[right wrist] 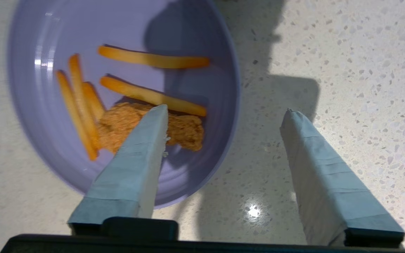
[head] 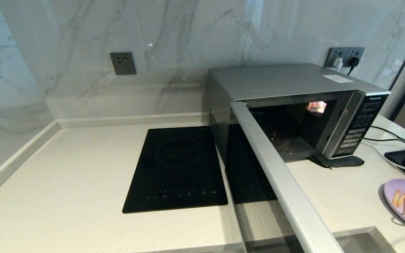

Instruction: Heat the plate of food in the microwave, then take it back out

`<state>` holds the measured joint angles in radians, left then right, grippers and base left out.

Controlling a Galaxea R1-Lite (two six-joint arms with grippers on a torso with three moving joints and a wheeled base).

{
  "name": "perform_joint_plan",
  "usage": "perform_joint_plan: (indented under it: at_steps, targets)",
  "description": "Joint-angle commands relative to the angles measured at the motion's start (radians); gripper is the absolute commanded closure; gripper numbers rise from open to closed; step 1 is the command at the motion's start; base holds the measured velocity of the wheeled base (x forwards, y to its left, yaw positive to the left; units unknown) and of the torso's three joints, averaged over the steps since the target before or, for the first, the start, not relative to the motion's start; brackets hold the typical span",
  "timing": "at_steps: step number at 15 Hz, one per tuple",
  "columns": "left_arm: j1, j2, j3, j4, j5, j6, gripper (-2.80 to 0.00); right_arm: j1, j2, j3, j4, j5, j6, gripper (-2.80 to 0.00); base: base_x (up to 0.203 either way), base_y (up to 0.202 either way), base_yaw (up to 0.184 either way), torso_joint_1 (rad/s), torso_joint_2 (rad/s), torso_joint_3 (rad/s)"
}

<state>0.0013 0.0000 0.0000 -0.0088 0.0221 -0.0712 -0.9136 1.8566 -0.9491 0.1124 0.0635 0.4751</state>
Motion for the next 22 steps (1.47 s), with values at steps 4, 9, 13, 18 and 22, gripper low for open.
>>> perform_joint_plan:
  at_steps: [4,9,13,18,22]
  targets:
    - [0.0,0.002,0.0,0.0,0.001,-0.001,0.0,0.022,-0.176,-0.053,0.091,0.089,0.001,-2.8,0.0,0.0,0.0,0.0,0.0,0.0]
    - [0.0,0.002,0.0,0.0,0.001,-0.001,0.0,0.061,-0.327,-0.282,0.316,0.367,0.001,-2.8,0.0,0.0,0.0,0.0,0.0,0.0]
    - [0.0,0.002,0.0,0.0,0.001,-0.001,0.0,0.089,-0.459,-0.31,0.332,0.499,-0.024,-2.8,0.0,0.0,0.0,0.0,0.0,0.0]
    - [0.0,0.002,0.0,0.0,0.001,-0.001,0.0,0.11,-0.513,-0.465,0.342,0.433,-0.083,-2.8,0.0,0.0,0.0,0.0,0.0,0.0]
    - [0.0,0.002,0.0,0.0,0.001,-0.001,0.0,0.305,-0.552,-0.479,0.387,0.428,-0.104,0.0,0.0,0.0,0.0,0.0,0.0,0.0]
